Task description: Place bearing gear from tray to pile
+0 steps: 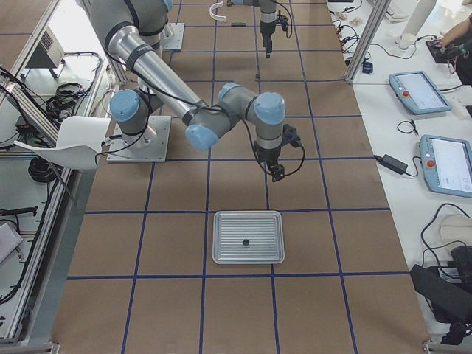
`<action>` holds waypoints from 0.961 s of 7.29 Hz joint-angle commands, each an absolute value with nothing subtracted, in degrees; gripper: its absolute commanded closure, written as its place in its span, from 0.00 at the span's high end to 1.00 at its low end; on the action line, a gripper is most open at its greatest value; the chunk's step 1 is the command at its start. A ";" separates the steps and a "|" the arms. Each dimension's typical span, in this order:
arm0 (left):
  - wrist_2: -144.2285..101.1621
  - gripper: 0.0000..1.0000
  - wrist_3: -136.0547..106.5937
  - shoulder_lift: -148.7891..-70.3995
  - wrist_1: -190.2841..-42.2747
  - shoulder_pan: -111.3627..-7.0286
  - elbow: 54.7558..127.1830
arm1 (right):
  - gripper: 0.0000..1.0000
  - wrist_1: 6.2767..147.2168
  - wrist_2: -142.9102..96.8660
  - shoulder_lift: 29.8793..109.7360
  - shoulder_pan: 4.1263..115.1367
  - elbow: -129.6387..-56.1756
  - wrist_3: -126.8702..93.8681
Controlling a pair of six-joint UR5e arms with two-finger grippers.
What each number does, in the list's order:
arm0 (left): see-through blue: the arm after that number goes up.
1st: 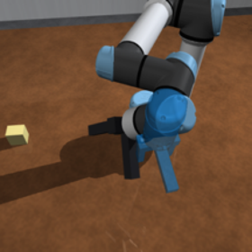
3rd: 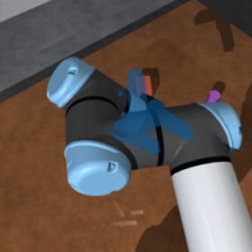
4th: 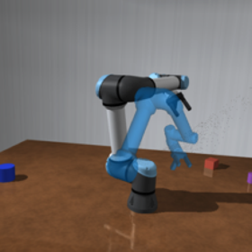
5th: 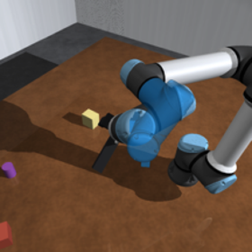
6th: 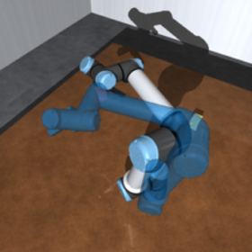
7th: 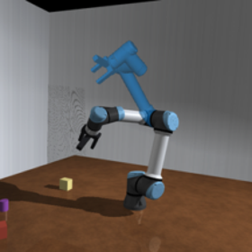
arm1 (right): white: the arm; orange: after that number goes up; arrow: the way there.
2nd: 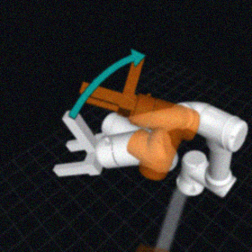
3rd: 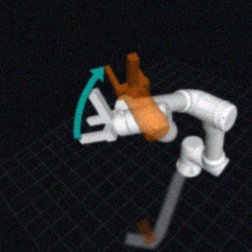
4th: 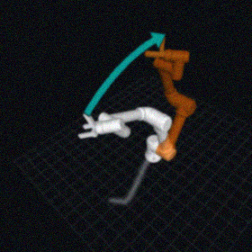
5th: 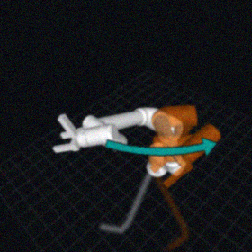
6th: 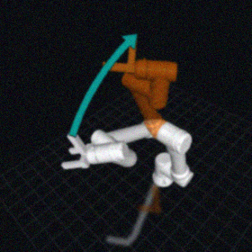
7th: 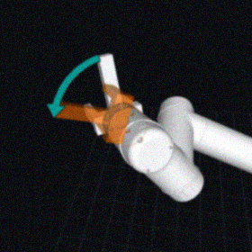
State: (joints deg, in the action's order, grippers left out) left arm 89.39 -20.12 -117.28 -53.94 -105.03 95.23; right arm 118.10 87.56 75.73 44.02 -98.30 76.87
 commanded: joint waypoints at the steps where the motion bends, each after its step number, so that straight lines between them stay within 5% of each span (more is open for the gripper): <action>1: 89.82 0.98 -23.99 -121.71 -51.07 -108.71 94.92 | 1.00 124.48 86.84 69.65 32.64 -98.17 100.03; 3: 90.53 0.95 -25.04 -122.34 -51.33 -110.12 95.71 | 0.99 126.99 83.26 61.82 28.49 -97.21 102.11; 5: 90.35 0.58 -25.49 -123.13 -51.59 -110.13 95.19 | 0.95 130.83 82.97 58.64 28.56 -96.33 103.26; 7: 90.09 0.39 -25.40 -123.40 -51.59 -110.13 95.28 | 0.89 134.03 82.71 57.48 28.91 -96.33 104.33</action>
